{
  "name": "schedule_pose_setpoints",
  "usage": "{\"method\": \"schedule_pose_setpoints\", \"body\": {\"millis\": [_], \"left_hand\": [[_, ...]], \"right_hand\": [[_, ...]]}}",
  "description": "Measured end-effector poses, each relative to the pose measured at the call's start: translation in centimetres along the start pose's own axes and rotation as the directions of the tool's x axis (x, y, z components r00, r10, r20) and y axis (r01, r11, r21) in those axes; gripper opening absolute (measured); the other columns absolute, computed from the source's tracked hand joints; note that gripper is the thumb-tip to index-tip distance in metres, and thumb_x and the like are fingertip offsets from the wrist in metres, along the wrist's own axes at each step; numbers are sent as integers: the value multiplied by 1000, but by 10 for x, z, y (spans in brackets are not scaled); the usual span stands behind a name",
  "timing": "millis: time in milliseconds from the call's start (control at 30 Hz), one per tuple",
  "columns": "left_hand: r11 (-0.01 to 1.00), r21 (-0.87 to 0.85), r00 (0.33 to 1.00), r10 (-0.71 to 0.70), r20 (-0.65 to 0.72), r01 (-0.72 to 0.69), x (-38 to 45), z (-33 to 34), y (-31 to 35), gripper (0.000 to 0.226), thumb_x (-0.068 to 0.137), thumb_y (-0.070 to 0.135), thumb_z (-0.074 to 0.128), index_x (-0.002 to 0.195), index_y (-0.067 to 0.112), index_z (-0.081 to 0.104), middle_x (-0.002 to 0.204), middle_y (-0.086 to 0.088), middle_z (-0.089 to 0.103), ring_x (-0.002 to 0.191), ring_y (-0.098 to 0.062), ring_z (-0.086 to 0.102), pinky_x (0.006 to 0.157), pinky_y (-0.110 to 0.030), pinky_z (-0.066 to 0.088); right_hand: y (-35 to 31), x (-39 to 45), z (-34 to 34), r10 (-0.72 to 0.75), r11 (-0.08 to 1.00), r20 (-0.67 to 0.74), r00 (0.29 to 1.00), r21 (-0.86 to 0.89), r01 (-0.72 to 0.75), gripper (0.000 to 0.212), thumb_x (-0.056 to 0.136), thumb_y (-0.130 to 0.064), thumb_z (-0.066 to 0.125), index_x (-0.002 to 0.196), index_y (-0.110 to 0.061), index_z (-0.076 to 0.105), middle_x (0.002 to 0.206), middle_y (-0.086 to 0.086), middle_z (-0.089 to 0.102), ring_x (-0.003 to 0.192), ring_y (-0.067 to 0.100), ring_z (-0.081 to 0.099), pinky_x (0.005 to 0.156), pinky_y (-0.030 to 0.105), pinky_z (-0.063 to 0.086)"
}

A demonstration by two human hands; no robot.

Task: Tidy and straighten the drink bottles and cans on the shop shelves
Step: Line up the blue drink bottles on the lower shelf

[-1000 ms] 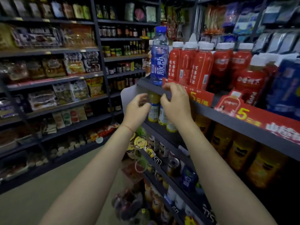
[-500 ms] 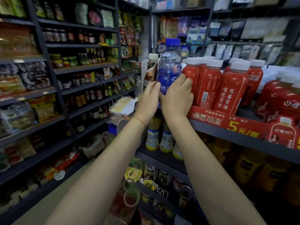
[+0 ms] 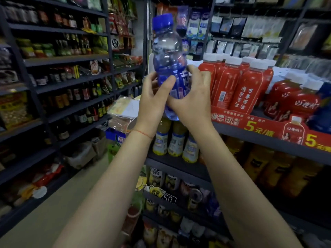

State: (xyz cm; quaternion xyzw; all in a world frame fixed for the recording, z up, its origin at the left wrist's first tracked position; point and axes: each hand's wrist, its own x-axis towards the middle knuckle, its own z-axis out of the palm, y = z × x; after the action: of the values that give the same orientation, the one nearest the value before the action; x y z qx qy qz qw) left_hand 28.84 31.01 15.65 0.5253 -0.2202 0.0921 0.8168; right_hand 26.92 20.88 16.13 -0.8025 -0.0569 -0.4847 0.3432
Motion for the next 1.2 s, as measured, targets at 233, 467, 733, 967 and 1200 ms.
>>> {"method": "schedule_pose_setpoints", "body": {"millis": [233,467,733,967,1200], "left_hand": [[928,-232,950,-309,-47,290,-86,21,-33,44,93,28,64,127,2,60,118,-20,70,107,-32,69,95,-45,55],[799,-343,858,-512,44,494,-228,123,-87,96,64,64,81,138,9,53,135,-22,59,126,-39,56,107,-61,41],[700,-332,775,-583,244,632,-400,342,-120,69,81,47,68,134,4,55,124,-21,65,110,-34,66,88,-46,58],[850,-134,770,-379,514,509,-469,527,-147,42,80,9,71,120,14,61,108,-7,73,96,-22,71,78,-33,59],[848,-33,673,-395,625,529,-524,715,-198,58,81,55,67,122,14,62,115,-5,71,102,-18,67,80,-30,58]], "right_hand": [[17,-74,-73,90,995,370,924,11,-102,67,79,-38,80,137,-17,55,105,0,42,97,7,47,89,12,39],[75,-173,-231,319,898,466,825,130,-421,27,96,-27,62,123,-25,68,105,-1,53,87,-13,53,80,2,37],[150,-283,-485,533,794,434,726,39,-606,55,72,-55,77,120,-32,60,117,2,61,103,9,62,94,17,47],[216,-299,-679,598,784,243,764,20,-621,61,59,-45,88,112,-31,61,110,-4,67,99,8,67,90,36,56],[312,-325,-850,612,788,-55,789,-47,-615,58,62,-12,89,112,-17,59,102,-4,72,90,6,69,79,25,56]]}}
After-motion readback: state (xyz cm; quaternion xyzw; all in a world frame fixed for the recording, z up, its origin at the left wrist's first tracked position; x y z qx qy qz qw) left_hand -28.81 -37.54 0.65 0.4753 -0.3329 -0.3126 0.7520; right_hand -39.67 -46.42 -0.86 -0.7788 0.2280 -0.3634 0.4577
